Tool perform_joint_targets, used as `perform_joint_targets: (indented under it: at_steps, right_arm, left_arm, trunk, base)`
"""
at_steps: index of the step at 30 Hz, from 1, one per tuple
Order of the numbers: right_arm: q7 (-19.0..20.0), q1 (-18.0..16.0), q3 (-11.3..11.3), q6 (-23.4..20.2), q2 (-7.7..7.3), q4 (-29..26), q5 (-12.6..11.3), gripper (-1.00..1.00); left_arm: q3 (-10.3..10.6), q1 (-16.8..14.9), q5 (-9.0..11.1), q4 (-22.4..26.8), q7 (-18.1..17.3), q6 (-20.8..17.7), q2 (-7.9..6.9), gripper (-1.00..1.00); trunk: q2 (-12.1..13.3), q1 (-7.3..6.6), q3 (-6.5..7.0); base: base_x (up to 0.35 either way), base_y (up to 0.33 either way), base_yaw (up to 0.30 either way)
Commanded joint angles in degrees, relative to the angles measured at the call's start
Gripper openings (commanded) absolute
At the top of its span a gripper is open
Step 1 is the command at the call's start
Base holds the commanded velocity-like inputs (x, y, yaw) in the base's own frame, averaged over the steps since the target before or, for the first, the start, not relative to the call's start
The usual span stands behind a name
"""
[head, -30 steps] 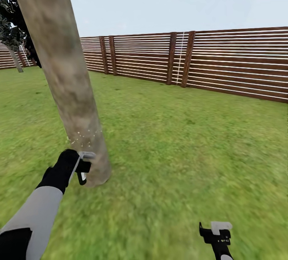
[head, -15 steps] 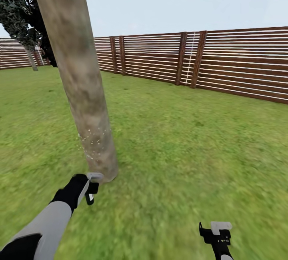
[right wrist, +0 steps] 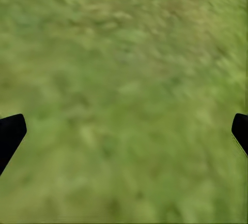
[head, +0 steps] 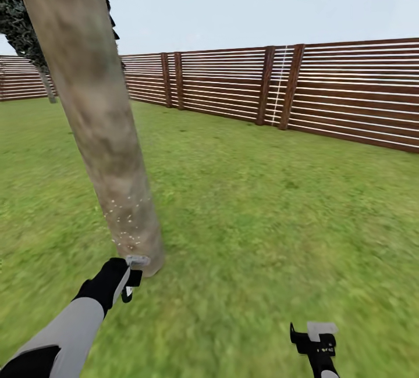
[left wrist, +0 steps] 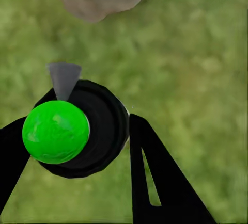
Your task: In the garden, pick up the pesticide atomizer on the floor and spray pesticide onto both trees until each tree trunk is fully covered.
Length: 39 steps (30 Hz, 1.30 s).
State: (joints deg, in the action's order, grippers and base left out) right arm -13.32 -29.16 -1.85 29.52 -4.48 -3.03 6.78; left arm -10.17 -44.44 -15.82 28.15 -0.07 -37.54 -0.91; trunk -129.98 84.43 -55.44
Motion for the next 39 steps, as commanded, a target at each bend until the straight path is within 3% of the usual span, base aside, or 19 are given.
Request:
perform_joint_targets:
  at_steps: [1, 4, 6, 9, 11, 25, 39]
  right_arm:
    - [-0.37, -0.02, -0.22, 0.04, -0.02, 0.02, 0.61, 1.00]
    - [-0.37, -0.02, -0.19, 0.03, 0.00, 0.03, 0.61, 1.00]
    - [-0.35, -0.02, -0.18, 0.06, 0.00, 0.04, 0.61, 1.00]
    - [-0.38, -0.02, -0.18, 0.06, 0.00, 0.04, 0.61, 1.00]
    - [-0.33, -0.02, -0.18, 0.05, 0.00, 0.04, 0.61, 1.00]
    - [-0.30, -0.02, -0.17, 0.07, 0.00, 0.04, 0.63, 1.00]
    - [-0.30, -0.02, -0.17, 0.04, 0.00, 0.04, 0.68, 1.00]
  left_arm:
    - [-0.39, -0.04, 0.29, -0.06, 3.46, -0.30, 0.16, -1.00]
    - [-0.63, -0.06, 0.59, -0.22, 4.86, -0.48, 0.30, -1.00]
    - [-0.70, -0.08, 1.00, -0.28, 3.74, -0.51, 0.53, -1.00]
    - [-0.64, -0.07, 5.14, -0.08, 1.16, -0.40, 0.64, -1.00]
    - [-0.35, -0.08, 6.42, 0.03, 0.90, -0.27, 0.64, -1.00]
    - [-0.03, -0.08, 6.20, 0.06, 1.38, -0.25, 0.56, -1.00]
    - [-0.01, -0.10, 6.15, 0.15, 1.56, -0.25, 0.47, -1.00]
  trunk:
    - [-0.02, 0.00, -0.05]
    - [-0.02, 0.00, -0.05]
    - [-0.02, 0.00, -0.05]
    - [-0.02, 0.00, -0.05]
    - [-0.02, 0.00, -0.05]
    - [-0.02, 0.00, -0.05]
    - [-0.02, 0.00, -0.05]
  base:
    - [0.082, -0.269, 0.255]
    - [0.096, -0.269, 0.270]
    - [0.135, -0.270, 0.276]
    - [0.157, -0.269, 0.275]
    - [0.160, -0.269, 0.111]
    - [0.142, -0.269, 0.011]
    - [0.047, -0.273, 0.267]
